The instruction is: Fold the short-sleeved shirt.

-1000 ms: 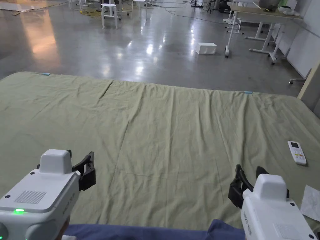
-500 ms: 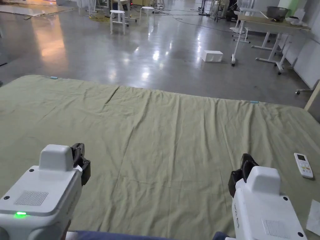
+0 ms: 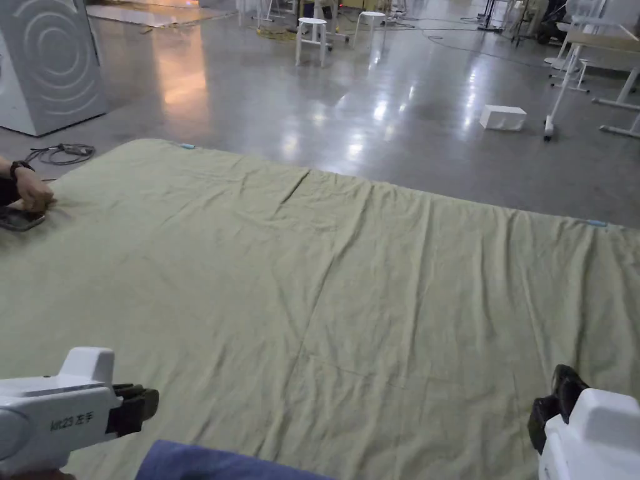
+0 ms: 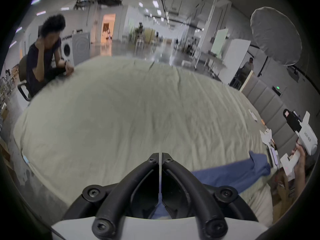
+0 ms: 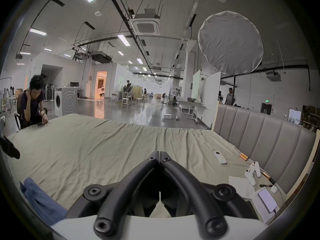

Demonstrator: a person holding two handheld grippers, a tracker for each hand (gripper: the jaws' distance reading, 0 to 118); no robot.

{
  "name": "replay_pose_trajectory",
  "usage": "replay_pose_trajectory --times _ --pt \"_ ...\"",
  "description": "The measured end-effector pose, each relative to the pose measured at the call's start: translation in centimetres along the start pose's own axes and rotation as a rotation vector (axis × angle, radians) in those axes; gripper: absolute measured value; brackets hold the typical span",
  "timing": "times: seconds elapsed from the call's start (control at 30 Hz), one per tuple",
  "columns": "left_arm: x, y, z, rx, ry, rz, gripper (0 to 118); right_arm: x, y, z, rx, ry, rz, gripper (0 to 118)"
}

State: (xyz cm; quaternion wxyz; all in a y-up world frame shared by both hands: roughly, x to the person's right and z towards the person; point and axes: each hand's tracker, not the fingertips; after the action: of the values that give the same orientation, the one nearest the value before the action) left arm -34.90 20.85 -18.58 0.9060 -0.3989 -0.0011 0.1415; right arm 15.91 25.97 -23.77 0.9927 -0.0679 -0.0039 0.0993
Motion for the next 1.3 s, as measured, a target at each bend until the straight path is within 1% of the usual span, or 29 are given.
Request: replay_pose_trajectory --times 0.03,0.07,0.1,0.13,0.17,0.2,0.23,0.33,0.37,0.4,0.47,0.57,0.6,0.63,0.67,0.73,0.8,0.83,0.9,0.97,1.03,1.13,1.23,1.27,1.3 --pt "-0.9 -0.2 -0.3 -0.018 -0.019 0.030 3 0.0 -0.2 0.0 -0.006 0.001 0.003 0" --pt "-2.1 -0.5 -0.7 -0.047 -0.045 0.072 8 -0.1 -0.4 -0.1 -0.013 0.004 0.004 0" --pt "-2.8 -0.9 -1.0 -0.079 -0.082 0.100 19 -0.1 -0.6 -0.1 -0.022 0.004 0.009 0" --pt "-3.5 -1.1 -1.3 -0.103 -0.085 0.125 36 -0.1 -0.7 -0.1 -0.028 0.004 0.015 0" --pt "-4.3 -1.3 -1.9 -0.129 -0.104 0.150 60 -0.2 -0.8 -0.1 -0.036 0.001 0.021 0" --pt "-5.0 -1.7 -2.3 -0.156 -0.136 0.170 76 -0.1 -0.9 -0.1 -0.040 0.000 0.022 0" --pt "-5.7 -2.0 -2.8 -0.173 -0.166 0.199 83 -0.1 -1.0 -0.1 -0.050 0.000 0.027 0" --pt "-7.9 -3.1 -4.3 -0.250 -0.278 0.300 86 0.0 -1.3 -0.1 -0.068 -0.008 0.030 0" --pt "-8.5 -3.9 -5.0 -0.282 -0.315 0.329 90 0.0 -1.4 -0.1 -0.072 -0.011 0.029 0" --pt "-8.8 -4.3 -5.4 -0.304 -0.332 0.349 92 0.1 -1.5 -0.1 -0.076 -0.013 0.028 0" --pt "-9.9 -5.5 -6.4 -0.300 -0.379 0.404 93 0.1 -1.7 0.1 -0.084 -0.021 0.032 0" --pt "-11.0 -5.7 -6.8 -0.200 -0.499 0.506 93 -0.1 -1.9 0.3 -0.092 -0.023 0.039 0" --pt "-11.3 -6.0 -7.1 -0.239 -0.498 0.517 92 -0.2 -1.9 0.4 -0.095 -0.024 0.042 0" --pt "-10.5 -6.0 -7.3 -0.236 -0.570 0.575 92 -0.3 -2.0 0.4 -0.098 -0.024 0.042 0" --pt "-10.2 -6.3 -7.8 -0.256 -0.609 0.588 92 -0.4 -2.0 0.4 -0.101 -0.024 0.041 0" --pt "-9.2 -7.0 -8.5 -0.269 -0.667 0.557 92 -0.6 -2.1 0.5 -0.111 -0.020 0.036 0" --pt "-8.0 -7.2 -9.0 -0.266 -0.703 0.547 92 -0.7 -2.1 0.6 -0.127 -0.006 -0.002 0" --pt "-7.5 -7.3 -9.2 -0.263 -0.708 0.542 91 -0.8 -2.1 0.7 -0.132 -0.006 -0.006 0" --pt "-7.7 -7.3 -9.7 -0.258 -0.706 0.531 89 -1.1 -1.8 0.9 -0.115 -0.009 0.024 0" --pt "-7.5 -7.0 -9.6 -0.259 -0.697 0.523 87 -1.3 -1.9 0.8 -0.126 -0.002 0.016 0" --pt "-7.3 -6.9 -9.6 -0.260 -0.657 0.478 78 -1.5 -1.8 0.9 -0.126 -0.001 0.019 0" --pt "-7.3 -7.1 -9.5 -0.260 -0.611 0.424 57 -1.7 -1.9 1.0 -0.132 0.007 0.014 0" --pt "-7.5 -7.2 -9.6 -0.274 -0.516 0.381 20 -1.9 -2.0 1.1 -0.138 0.014 0.005 0" --pt "-7.8 -7.3 -9.9 -0.279 -0.512 0.385 19 -1.9 -2.1 1.1 -0.140 0.017 -0.001 0" --pt "-7.9 -7.3 -9.9 -0.267 -0.549 0.420 18 -1.9 -2.1 1.1 -0.144 0.017 -0.006 0"
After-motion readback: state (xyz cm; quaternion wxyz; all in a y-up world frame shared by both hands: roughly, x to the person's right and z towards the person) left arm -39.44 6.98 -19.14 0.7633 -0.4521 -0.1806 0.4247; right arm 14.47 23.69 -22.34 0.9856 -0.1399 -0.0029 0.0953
